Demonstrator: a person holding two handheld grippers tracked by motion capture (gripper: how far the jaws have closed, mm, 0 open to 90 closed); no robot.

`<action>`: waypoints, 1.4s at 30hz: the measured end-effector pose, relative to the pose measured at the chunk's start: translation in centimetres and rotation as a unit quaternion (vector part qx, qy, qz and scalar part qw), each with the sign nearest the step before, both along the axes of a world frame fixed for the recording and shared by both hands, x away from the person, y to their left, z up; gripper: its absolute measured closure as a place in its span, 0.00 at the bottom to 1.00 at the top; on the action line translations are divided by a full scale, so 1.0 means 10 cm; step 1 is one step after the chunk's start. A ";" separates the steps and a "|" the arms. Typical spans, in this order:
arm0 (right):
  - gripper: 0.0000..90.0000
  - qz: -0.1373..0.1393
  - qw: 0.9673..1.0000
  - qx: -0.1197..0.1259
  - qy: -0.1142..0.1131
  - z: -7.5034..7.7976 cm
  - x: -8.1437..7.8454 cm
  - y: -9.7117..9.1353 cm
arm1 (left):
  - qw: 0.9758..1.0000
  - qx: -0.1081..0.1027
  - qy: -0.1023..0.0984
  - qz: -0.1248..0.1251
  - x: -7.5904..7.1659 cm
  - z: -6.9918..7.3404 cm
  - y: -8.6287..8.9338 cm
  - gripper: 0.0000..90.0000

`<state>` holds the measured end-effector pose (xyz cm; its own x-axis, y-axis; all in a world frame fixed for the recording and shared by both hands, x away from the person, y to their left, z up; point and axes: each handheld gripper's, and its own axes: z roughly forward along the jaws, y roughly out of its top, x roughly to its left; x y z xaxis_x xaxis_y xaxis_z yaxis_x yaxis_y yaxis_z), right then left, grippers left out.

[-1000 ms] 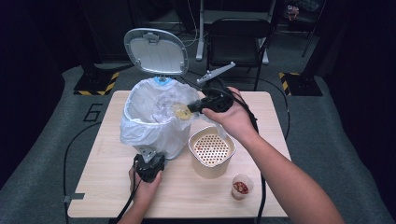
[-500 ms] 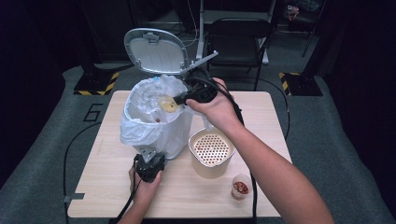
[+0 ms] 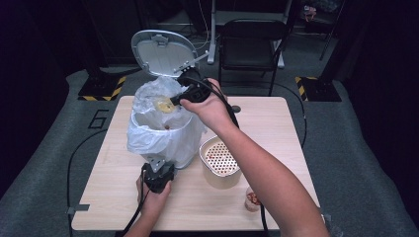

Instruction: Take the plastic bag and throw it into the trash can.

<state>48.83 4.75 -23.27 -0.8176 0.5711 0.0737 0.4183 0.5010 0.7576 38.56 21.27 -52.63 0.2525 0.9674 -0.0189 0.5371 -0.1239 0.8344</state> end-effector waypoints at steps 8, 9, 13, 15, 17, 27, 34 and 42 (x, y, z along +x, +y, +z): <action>0.92 -0.014 1.000 -0.001 0.004 -0.04 0.13 0.15 | 1.000 0.001 -0.001 0.000 0.00 0.00 0.00 0.60; 0.92 -0.014 1.000 0.002 0.001 -0.05 0.16 0.17 | 1.000 -0.001 0.002 0.001 0.00 0.00 0.00 0.60; 0.91 -0.018 1.000 -0.001 0.002 -0.07 0.20 0.23 | 1.000 -0.001 0.003 0.001 -0.01 0.00 0.00 0.60; 0.91 -0.023 1.000 -0.003 0.004 -0.08 0.21 0.24 | 1.000 -0.002 0.001 0.001 0.00 0.00 0.00 0.60; 0.87 -0.029 1.000 -0.010 0.002 -0.11 0.25 0.25 | 1.000 0.021 0.010 -0.010 0.00 0.01 0.03 0.60; 0.54 -0.043 0.998 -0.039 -0.019 -0.23 0.31 0.36 | 1.000 0.002 -0.003 0.003 0.00 0.00 0.00 0.60; 0.51 -0.044 0.998 -0.040 -0.030 -0.19 0.27 0.33 | 1.000 -0.001 0.001 0.001 0.00 0.00 0.00 0.60; 0.51 -0.034 0.998 -0.047 -0.027 -0.20 0.22 0.25 | 1.000 0.001 -0.002 0.001 0.00 0.00 0.00 0.60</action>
<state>51.04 7.25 -25.30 -0.7776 0.6283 -0.0262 0.4140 0.5429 0.7307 38.55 21.27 -52.62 0.2498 0.9682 -0.0155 0.5342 -0.1244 0.8361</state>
